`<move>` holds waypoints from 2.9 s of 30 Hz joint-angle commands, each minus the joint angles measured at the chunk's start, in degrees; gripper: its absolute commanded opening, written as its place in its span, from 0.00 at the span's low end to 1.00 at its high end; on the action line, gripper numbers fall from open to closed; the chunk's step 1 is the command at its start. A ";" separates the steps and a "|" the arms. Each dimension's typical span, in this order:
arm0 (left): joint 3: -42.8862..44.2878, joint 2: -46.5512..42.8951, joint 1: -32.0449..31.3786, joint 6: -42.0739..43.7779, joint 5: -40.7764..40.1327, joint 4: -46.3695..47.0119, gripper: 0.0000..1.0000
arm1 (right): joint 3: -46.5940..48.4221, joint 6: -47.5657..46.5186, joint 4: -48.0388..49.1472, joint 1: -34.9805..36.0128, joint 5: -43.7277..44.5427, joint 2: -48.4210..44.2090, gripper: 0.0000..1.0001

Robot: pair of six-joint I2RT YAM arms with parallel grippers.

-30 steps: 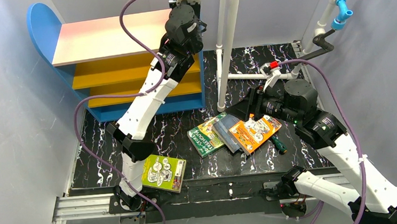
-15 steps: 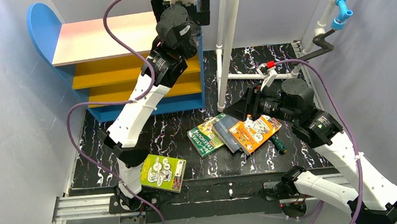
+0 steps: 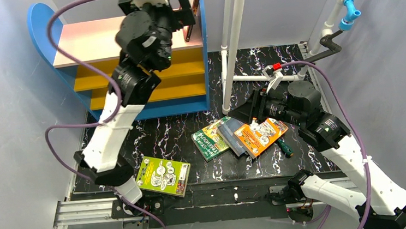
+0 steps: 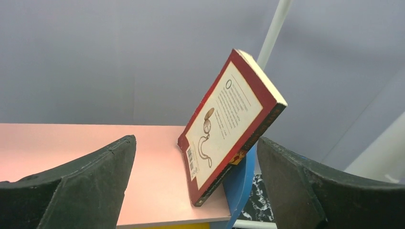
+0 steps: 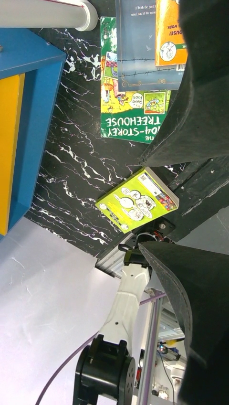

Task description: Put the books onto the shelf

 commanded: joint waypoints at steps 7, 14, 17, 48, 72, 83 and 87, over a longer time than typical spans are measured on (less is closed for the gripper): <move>-12.79 -16.23 -2.21 -2.73 -2.97 -9.15 0.98 | -0.95 -0.28 2.50 0.29 -0.80 -0.42 0.66; -30.21 -32.46 -2.46 -19.19 -7.55 -30.59 0.98 | -1.15 -2.83 0.01 1.98 1.18 1.70 0.65; -35.40 -36.87 -2.55 -29.94 -5.42 -45.08 0.98 | -1.99 -3.55 -0.47 4.11 2.78 2.99 0.65; -102.50 -62.21 2.04 -97.18 26.61 -53.07 0.98 | 2.12 5.85 19.17 19.65 -4.91 42.90 0.69; -107.62 -37.20 15.41 -80.03 30.12 -27.23 0.98 | -3.28 3.62 21.53 15.67 -11.68 46.15 0.69; -98.29 -19.56 18.39 -66.50 35.32 -14.83 0.98 | -7.46 2.16 19.17 14.65 -8.17 39.82 0.69; -94.34 -16.63 18.37 -61.11 36.13 -12.34 0.98 | -7.20 1.51 18.61 14.49 -7.54 38.85 0.69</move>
